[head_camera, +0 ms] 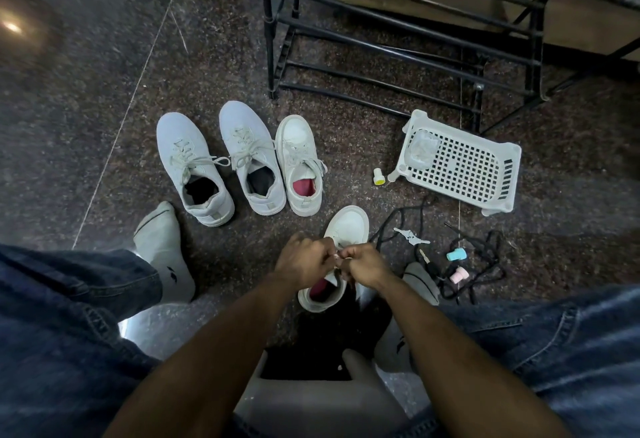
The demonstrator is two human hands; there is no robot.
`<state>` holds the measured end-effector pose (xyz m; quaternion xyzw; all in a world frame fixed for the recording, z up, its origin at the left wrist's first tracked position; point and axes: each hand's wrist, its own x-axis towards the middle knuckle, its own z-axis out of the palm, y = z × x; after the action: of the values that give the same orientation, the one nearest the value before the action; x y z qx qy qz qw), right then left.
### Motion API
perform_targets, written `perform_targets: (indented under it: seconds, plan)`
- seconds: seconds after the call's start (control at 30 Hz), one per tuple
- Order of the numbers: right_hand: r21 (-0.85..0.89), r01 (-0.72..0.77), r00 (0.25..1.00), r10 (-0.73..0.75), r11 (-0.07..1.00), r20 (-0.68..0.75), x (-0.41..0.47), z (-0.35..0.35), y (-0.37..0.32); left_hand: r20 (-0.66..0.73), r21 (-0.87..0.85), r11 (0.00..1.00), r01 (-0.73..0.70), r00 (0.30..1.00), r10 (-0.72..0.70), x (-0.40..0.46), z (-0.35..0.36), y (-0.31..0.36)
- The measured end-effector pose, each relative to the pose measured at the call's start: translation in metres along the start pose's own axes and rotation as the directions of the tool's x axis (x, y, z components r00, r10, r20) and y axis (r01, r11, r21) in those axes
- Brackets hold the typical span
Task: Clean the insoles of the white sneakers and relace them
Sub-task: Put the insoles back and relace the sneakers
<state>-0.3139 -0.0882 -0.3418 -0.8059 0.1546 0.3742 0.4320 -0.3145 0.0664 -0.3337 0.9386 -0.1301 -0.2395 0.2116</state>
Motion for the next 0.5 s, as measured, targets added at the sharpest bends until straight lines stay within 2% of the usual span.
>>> perform_targets:
  seconds: [0.1,0.17,0.33,0.5]
  plan:
    - [0.152,-0.127,0.992,0.122,0.980,0.045,-0.004,-0.002,-0.005,0.019,0.119,0.992,-0.037,0.999,0.035,-0.002,0.005,-0.002]
    - [0.184,-0.179,0.983,0.166,0.967,0.081,-0.008,-0.003,-0.009,0.022,0.134,0.990,-0.053,0.998,0.051,-0.003,0.005,-0.001]
    - [0.221,-0.257,0.962,0.228,0.941,0.150,-0.012,-0.007,-0.014,-0.046,-0.078,0.996,0.037,0.998,-0.041,-0.005,0.001,-0.002]
    - [0.264,-0.299,0.952,0.268,0.917,0.148,-0.014,-0.007,-0.015,0.049,-0.090,0.996,0.002,0.999,0.002,-0.010,-0.002,0.001]
